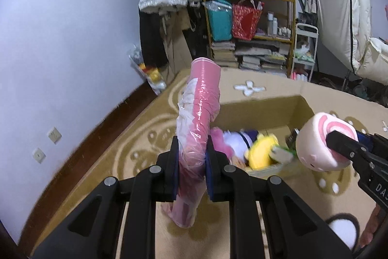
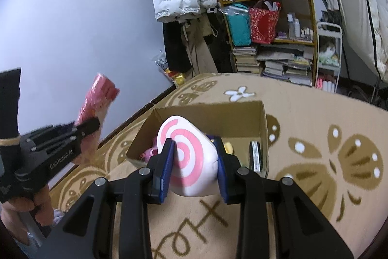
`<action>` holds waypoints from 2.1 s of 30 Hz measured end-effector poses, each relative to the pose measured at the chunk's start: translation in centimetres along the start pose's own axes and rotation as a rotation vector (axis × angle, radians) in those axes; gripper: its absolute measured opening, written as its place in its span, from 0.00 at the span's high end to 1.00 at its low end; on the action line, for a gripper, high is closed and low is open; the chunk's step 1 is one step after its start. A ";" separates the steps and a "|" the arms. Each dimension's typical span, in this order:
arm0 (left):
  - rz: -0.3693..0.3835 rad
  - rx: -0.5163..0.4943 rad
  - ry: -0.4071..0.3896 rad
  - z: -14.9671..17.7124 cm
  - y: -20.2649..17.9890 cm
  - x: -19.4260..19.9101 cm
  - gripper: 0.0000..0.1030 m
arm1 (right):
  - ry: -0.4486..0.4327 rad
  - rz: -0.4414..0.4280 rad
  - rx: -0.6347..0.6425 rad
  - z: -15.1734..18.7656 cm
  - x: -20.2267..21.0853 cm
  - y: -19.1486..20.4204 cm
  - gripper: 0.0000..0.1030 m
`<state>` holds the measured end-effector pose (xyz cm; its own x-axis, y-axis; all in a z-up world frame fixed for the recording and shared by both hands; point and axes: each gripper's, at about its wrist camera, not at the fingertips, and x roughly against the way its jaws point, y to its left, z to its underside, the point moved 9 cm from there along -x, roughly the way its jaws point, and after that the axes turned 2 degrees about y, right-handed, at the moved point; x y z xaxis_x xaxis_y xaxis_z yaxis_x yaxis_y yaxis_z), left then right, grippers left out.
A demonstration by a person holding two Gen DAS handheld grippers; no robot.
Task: Organize soft objects
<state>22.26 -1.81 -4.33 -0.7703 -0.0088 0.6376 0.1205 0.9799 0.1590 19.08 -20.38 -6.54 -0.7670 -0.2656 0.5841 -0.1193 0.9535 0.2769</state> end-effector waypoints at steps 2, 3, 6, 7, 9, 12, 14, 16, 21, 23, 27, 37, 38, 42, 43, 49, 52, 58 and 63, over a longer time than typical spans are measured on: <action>-0.008 0.009 -0.020 -0.9 0.2 -0.2 0.84 | -0.001 0.001 0.014 -0.4 -0.5 -0.1 0.67; -0.007 0.014 -0.025 -1.2 0.3 -0.4 0.84 | -0.001 0.005 0.020 -0.7 -0.8 -0.3 0.67; -0.014 0.006 -0.035 -2.0 0.3 -1.0 0.84 | -0.003 0.019 0.037 -1.4 -1.7 -0.9 0.67; -0.020 0.001 -0.037 -2.2 0.3 -1.2 0.84 | -0.005 0.027 0.047 -1.7 -1.9 -1.0 0.67; -0.024 -0.006 -0.042 -2.5 0.3 -1.6 0.84 | -0.018 0.040 0.073 -2.4 -2.4 -1.2 0.67; -0.028 -0.010 -0.058 -3.0 0.2 -2.0 0.84 | -0.049 0.051 0.088 -3.4 -2.9 -1.6 0.66; -0.025 0.006 -0.075 -3.3 0.4 -2.2 0.84 | -0.055 0.039 0.077 -3.6 -3.4 -1.9 0.65; -0.020 0.010 -0.090 -3.4 0.2 -2.5 0.84 | -0.038 0.010 0.062 -3.3 -4.3 -2.2 0.65; -0.004 -0.003 -0.091 -3.2 -0.7 -3.8 0.84 | -0.042 0.037 0.081 -2.7 -5.7 -3.2 0.65; 0.015 -0.003 -0.083 -2.9 -1.2 -4.4 0.84 | -0.043 0.023 0.068 -2.6 -6.2 -3.5 0.63; 0.053 -0.001 -0.063 -2.3 -2.2 -5.5 0.84 | -0.027 0.022 0.063 -2.1 -7.2 -4.2 0.61; 0.055 -0.021 -0.012 -0.7 -3.6 -7.4 0.81 | -0.028 0.016 0.074 -1.5 -7.8 -4.6 0.60; 0.054 -0.024 -0.009 -0.6 -3.7 -7.5 0.81 | -0.033 0.022 0.076 -1.6 -7.7 -4.6 0.60; 0.043 -0.030 0.010 -0.2 -3.7 -7.9 0.79 | -0.036 0.027 0.065 -1.7 -7.5 -4.9 0.58; 0.038 -0.027 0.008 -0.1 -3.6 -7.8 0.79 | -0.037 0.032 0.065 -1.7 -7.5 -5.0 0.57; 0.027 -0.001 0.017 0.2 -2.8 -7.1 0.76 | -0.054 0.045 0.064 -2.2 -6.7 -4.9 0.37; 0.025 0.022 0.019 0.4 -2.0 -6.6 0.63 | -0.058 0.047 0.059 -2.4 -6.3 -4.7 0.27; 0.008 0.033 -0.036 0.1 -0.9 -4.0 0.35 | -0.052 0.054 0.043 -2.3 -4.9 -4.5 0.03; -0.015 0.059 -0.051 -0.3 0.2 -2.1 0.14 | -0.064 0.061 0.038 -2.5 -3.1 -4.0 0.00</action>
<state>24.10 -1.70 -5.39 -0.8026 -0.0144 0.5963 0.0730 0.9898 0.1222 23.56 -23.71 -7.55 -0.8121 -0.1988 0.5486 -0.0942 0.9725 0.2129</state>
